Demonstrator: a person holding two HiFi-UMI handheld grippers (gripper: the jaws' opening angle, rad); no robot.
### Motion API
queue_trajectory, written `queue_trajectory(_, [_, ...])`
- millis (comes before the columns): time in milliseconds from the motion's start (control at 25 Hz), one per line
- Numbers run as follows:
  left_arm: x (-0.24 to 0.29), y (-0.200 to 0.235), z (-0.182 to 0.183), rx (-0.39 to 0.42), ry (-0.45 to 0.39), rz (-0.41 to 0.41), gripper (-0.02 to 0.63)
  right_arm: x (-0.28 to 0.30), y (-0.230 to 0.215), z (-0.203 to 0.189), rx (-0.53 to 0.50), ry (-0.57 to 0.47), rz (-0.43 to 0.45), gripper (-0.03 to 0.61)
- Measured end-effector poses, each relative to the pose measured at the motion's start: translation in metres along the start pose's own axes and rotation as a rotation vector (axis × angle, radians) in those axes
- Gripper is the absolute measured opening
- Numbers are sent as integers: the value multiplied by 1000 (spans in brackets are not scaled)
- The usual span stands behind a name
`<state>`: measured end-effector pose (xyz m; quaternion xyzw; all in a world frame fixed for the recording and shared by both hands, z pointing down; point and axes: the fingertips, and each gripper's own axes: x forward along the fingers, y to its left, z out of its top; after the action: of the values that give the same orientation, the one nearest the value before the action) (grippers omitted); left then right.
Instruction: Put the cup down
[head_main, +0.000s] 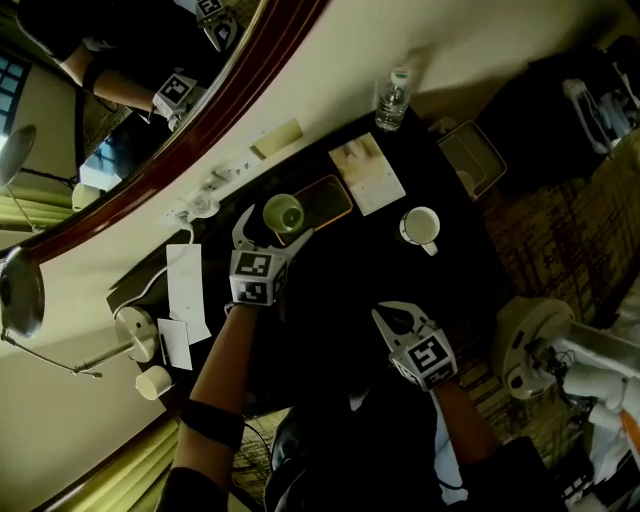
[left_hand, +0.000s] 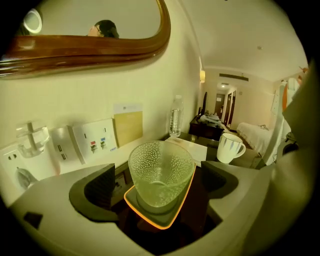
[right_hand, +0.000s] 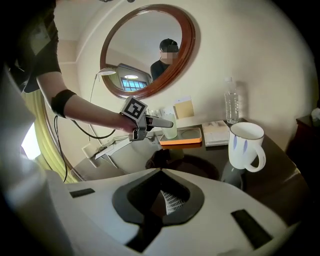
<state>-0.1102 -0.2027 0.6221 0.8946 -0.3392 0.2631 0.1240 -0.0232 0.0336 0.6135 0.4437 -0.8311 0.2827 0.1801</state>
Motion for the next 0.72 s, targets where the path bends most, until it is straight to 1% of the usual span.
queue_trajectory(120, [11,3,-6,45,-6,-11,537,0,-1,-5,20,2,-6,2])
queue_trajectory(160, [12,0,-4,46,-8,-18,535,-2,-2,-7,24,5,-7,2])
queue_trajectory(280, [8,-14,15,12,-15,-34,529,-6,-6,-15,38,15,-16,2])
queue_trajectory(320, [9,-13,16,18,-21,-28,502,-7,-7,-17,45,17,-20,2])
queue_trajectory(360, [10,-8,14,34,-31,-17,438,-9,-8,-19,52,17,-22,2])
queue_trajectory(400, [12,-3,10,48,-40,-7,388,-10,-9,-19,56,13,-21,2])
queue_trajectory(480, [12,-2,11,46,-40,2,383,-11,-12,-20,56,-1,-21,2])
queue_trajectory(600, [9,-10,22,41,-31,-1,380,-13,-15,-20,73,-1,-23,2])
queue_trajectory(720, [7,-15,27,53,-34,-4,380,-12,-18,-21,84,-1,-26,2])
